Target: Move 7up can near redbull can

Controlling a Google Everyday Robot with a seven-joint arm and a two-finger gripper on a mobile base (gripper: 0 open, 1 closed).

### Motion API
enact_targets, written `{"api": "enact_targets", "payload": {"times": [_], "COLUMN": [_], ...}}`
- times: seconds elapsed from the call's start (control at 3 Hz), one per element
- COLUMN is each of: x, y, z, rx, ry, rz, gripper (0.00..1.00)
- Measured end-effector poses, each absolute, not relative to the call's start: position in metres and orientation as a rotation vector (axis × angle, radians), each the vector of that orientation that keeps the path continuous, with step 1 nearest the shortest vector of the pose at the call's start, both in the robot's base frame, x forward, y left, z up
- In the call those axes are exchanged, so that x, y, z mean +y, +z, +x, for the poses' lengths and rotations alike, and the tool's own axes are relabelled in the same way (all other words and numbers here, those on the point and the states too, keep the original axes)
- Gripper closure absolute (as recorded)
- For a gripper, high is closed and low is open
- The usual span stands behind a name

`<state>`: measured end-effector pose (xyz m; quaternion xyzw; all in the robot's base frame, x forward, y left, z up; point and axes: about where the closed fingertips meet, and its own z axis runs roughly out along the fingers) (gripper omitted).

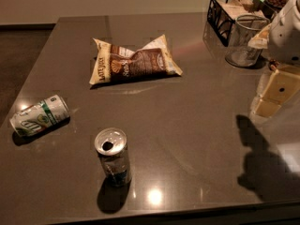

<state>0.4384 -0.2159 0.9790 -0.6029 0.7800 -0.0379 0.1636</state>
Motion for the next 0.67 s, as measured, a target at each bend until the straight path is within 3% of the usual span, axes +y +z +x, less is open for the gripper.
{"api": "enact_targets", "payload": {"times": [0.67], "x": [-0.195], "y": [0.975], "z": [0.448], "rx": [2.188], "ry": [-0.128], "rz": [-1.776], "gripper": [0.00]}}
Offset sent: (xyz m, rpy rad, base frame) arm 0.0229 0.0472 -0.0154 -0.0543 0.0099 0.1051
